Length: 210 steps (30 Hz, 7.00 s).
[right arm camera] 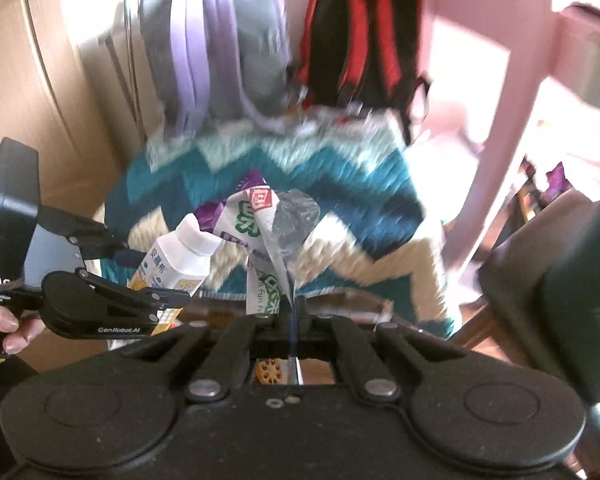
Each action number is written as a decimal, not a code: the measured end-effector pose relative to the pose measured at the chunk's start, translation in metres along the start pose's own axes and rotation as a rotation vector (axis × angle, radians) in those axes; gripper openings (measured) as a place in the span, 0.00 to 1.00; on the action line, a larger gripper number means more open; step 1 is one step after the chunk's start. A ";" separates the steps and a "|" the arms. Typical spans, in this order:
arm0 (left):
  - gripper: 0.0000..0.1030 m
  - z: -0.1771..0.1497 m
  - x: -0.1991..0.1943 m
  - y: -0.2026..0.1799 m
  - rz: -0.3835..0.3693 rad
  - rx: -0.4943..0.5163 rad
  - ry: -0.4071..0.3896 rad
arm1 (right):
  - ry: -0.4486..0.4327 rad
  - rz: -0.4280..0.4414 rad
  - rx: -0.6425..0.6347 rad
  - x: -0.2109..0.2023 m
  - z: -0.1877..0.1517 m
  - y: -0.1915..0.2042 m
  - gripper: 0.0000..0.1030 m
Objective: Collect trash
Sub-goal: 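Carry the yogurt bottle and cookie wrapper over to the black-teal bin, then open both tools to drop the bottle and wrapper into the bin, then move both open tools back down to the trash pile, then grasp the red plastic bag with left tool while right grasps the clear plastic bottle, then lift the red bag and clear bottle and carry them to the bin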
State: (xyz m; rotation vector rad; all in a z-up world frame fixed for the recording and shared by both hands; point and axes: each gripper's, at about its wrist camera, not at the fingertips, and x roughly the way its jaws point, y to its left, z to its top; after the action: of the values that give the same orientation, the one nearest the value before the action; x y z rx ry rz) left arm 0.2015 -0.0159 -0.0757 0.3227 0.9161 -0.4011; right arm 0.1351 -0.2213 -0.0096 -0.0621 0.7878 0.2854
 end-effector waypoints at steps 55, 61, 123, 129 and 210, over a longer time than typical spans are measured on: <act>0.43 0.345 -0.014 -0.305 -0.201 0.162 -0.120 | -0.138 -0.446 0.325 -0.127 0.055 -0.302 0.10; 0.43 0.343 -0.011 -0.302 -0.190 0.170 -0.117 | -0.132 -0.452 0.314 -0.126 0.052 -0.302 0.21; 0.86 0.002 -0.091 0.093 0.156 -0.348 -0.143 | -0.035 0.180 -0.104 0.032 0.047 0.074 0.59; 0.96 -0.037 -0.027 0.120 0.132 -0.458 -0.080 | 0.067 0.187 -0.113 0.102 0.016 0.083 0.60; 0.47 -0.230 0.351 0.117 -0.066 -1.166 0.844 | 0.739 0.080 -0.297 0.425 -0.180 0.063 0.35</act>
State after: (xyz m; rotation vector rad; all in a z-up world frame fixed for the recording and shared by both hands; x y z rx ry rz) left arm 0.2869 0.1181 -0.4817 -0.6729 1.8167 0.2900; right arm 0.2778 -0.0920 -0.4341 -0.4347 1.4777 0.4631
